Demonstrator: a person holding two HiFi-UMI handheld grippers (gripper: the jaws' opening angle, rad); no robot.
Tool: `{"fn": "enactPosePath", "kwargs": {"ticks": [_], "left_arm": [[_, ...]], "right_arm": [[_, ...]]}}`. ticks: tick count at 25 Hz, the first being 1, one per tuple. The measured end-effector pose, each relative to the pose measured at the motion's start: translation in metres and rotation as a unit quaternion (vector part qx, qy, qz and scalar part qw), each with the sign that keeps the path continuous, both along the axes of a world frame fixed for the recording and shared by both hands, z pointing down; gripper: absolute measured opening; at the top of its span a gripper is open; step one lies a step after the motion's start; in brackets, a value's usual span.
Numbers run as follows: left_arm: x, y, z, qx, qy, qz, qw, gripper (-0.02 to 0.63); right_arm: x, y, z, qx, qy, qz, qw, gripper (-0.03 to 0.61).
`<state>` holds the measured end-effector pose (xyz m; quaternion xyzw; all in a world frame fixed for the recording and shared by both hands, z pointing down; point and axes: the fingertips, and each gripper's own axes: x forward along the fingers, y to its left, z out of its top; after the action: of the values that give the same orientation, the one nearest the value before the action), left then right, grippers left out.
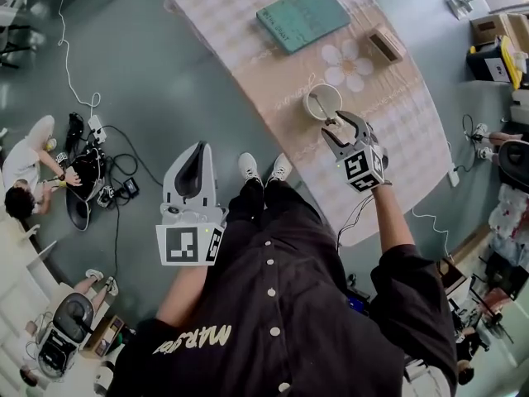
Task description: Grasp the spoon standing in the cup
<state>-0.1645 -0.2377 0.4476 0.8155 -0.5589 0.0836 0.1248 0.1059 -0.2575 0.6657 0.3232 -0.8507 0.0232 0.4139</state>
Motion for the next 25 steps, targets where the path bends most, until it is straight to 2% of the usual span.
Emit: {"fn": "enactPosePath", "kwargs": {"ticks": [4,8,12,14,16,17,25], "left_arm": [[0.0,0.001,0.004,-0.006,-0.001,-0.005,1.0,0.009],[-0.001,0.002,0.009,-0.012,0.0,-0.008,0.9999,0.009],[-0.001,0.003,0.012,-0.017,-0.001,-0.009,0.9998,0.009],[-0.001,0.003,0.012,-0.017,-0.001,-0.01,0.9998,0.009],[-0.001,0.002,0.013,-0.018,0.0,-0.01,0.9998,0.009],[-0.001,0.001,0.013,-0.018,0.0,-0.01,0.9998,0.009],[0.001,-0.001,0.01,-0.011,0.002,-0.006,0.9999,0.009]], "right_arm": [[0.0,0.002,0.014,0.011,0.057,-0.057,0.997,0.193],[-0.001,0.005,0.024,0.04,0.133,-0.125,0.982,0.167],[-0.004,0.003,0.026,0.065,0.177,-0.16,0.969,0.152],[-0.006,0.003,0.025,0.076,0.19,-0.172,0.964,0.135],[-0.007,0.002,0.022,0.084,0.198,-0.177,0.96,0.073],[-0.008,0.002,0.021,0.086,0.2,-0.177,0.96,0.064],[-0.009,0.003,0.014,0.092,0.202,-0.178,0.958,0.054]]}}
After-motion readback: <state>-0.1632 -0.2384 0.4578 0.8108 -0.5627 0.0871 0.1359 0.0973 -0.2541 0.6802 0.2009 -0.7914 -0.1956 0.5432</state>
